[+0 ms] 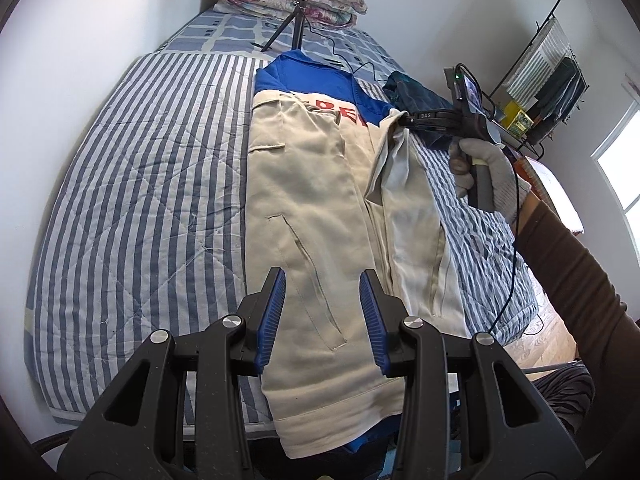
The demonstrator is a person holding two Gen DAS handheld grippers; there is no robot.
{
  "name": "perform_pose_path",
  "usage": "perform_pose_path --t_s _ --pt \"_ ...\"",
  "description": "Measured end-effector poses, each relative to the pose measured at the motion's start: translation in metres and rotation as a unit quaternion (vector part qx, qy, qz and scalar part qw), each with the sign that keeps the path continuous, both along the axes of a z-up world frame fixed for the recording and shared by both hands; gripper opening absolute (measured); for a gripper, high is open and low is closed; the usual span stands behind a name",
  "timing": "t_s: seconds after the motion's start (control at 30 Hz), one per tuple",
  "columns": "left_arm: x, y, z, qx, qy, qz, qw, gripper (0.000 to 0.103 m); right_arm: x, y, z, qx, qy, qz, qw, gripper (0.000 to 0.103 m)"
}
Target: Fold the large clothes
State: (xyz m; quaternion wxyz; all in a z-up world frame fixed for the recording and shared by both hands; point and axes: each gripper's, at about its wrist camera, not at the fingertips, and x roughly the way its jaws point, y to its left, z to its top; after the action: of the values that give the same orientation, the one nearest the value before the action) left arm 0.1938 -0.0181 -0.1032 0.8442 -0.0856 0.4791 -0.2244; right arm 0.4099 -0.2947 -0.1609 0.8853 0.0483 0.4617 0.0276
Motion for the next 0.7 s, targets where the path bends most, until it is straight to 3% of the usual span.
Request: perform_pose_path --t_s 0.27,0.7 --pt "-0.005 0.004 0.006 -0.019 0.000 -0.001 0.9998 0.039 0.020 0.045 0.022 -0.009 -0.030 0.046 0.998 0.002" --pt "-0.001 0.013 0.010 -0.029 0.004 0.009 0.9995 0.039 0.070 0.095 -0.064 -0.027 0.030 0.063 0.997 0.000"
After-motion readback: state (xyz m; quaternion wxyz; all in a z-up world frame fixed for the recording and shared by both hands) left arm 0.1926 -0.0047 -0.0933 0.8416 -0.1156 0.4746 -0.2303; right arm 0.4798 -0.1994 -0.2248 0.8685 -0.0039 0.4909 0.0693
